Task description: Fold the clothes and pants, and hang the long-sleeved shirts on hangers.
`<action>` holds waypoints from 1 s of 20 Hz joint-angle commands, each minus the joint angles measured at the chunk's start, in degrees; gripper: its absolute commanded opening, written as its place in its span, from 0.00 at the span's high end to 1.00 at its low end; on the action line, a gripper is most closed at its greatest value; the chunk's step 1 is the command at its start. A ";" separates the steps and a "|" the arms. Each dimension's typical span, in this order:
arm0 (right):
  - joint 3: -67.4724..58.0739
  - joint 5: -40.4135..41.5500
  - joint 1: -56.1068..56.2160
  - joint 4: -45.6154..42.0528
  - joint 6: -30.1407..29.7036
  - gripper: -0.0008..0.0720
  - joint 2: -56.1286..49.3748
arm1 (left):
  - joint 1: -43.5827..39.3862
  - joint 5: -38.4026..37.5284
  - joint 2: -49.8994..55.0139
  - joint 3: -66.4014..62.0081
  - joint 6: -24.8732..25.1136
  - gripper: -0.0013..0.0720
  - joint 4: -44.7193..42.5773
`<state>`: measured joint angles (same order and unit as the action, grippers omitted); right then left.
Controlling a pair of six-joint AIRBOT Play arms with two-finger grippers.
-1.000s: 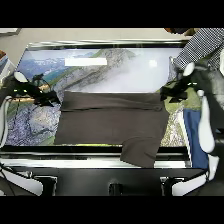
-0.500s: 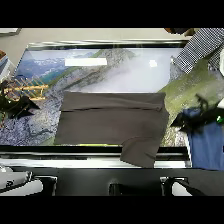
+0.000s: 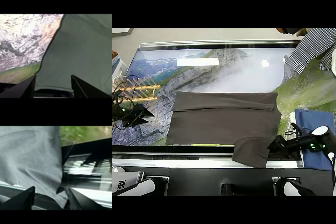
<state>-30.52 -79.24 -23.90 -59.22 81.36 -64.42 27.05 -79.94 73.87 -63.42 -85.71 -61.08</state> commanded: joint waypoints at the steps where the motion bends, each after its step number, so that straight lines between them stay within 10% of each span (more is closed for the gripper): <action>1: 2.45 1.46 -0.07 2.29 0.70 0.34 0.20 | 0.00 0.13 -0.07 0.35 0.02 0.28 0.09; 10: 7.85 1.99 -0.07 4.39 2.25 0.34 0.20 | 0.00 0.96 0.15 0.35 0.02 0.28 0.09; 17: 8.87 8.63 -0.07 9.68 -0.72 0.94 0.20 | 0.26 0.55 -0.57 1.40 0.09 0.28 -1.14; 20: 8.87 9.86 -0.07 10.60 -1.11 0.94 0.20 | 2.14 1.11 -2.45 7.32 2.43 0.28 -1.88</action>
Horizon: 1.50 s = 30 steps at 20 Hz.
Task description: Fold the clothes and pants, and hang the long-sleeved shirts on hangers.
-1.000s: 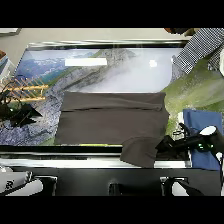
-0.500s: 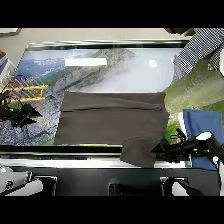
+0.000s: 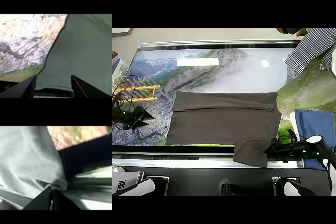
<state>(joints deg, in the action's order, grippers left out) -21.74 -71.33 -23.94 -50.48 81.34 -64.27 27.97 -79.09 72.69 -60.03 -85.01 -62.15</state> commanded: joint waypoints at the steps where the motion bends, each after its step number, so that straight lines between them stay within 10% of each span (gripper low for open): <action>1: 0.09 2.01 -0.02 1.86 -1.25 0.94 0.04 | 1.73 0.28 -1.53 6.54 2.82 0.28 -0.79; 24: 0.09 0.85 -0.02 1.11 -1.22 0.94 0.04 | -3.21 11.69 0.22 25.16 5.31 0.30 6.78; 28: 0.09 0.72 -0.02 1.11 -1.22 0.94 0.07 | -4.35 11.54 0.76 25.16 5.31 0.96 6.69; 30: 0.07 -0.22 -0.02 1.14 -1.25 0.94 0.13 | -3.93 10.60 0.50 25.11 5.33 0.96 6.69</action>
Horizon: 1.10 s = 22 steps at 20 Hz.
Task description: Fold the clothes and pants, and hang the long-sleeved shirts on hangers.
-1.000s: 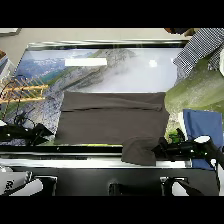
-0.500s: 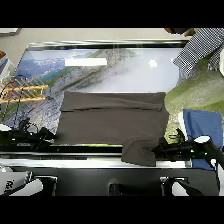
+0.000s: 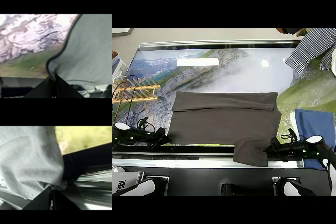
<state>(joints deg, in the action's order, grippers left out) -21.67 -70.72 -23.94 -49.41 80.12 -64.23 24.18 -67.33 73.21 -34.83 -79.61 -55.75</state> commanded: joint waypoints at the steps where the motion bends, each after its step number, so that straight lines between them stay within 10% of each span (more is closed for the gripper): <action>1: 0.00 -2.12 -0.02 0.09 -0.02 0.94 0.44 | 0.31 -2.12 -0.37 -0.09 -0.13 0.96 0.09; 13: -1.29 -22.43 -0.02 -5.42 11.74 0.94 41.27 | 5.81 -10.56 -24.26 -0.11 -7.15 0.96 -3.65; 22: -13.88 2.80 -0.02 17.84 -10.91 0.94 7.10 | -2.80 10.40 -12.76 -9.40 -6.43 0.96 3.30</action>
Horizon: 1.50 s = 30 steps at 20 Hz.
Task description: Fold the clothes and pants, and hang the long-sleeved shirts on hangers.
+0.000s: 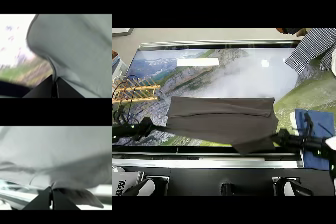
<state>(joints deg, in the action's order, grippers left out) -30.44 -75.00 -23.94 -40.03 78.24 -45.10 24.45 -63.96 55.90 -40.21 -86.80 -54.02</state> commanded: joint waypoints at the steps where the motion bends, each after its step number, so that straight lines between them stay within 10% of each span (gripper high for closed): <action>1: -8.26 8.52 -0.02 9.79 -10.27 0.94 -16.68 | -4.37 8.81 7.06 -6.12 1.36 0.96 1.57; 18: -34.01 23.96 8.98 5.29 -4.92 0.94 -48.00 | -12.68 12.79 43.39 -35.08 1.29 0.94 1.55; 22: -35.87 18.53 6.25 4.81 -3.04 0.49 -46.86 | -12.41 11.13 42.58 -35.15 1.29 0.40 1.49; 30: -42.99 -0.70 -5.73 -7.61 -1.68 0.08 -48.22 | -11.30 -0.66 32.15 -35.12 1.27 0.38 -7.67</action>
<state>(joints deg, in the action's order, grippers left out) -72.31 -68.29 -27.07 -44.66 78.56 -91.39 13.02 -59.72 91.77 -75.26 -85.52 -56.90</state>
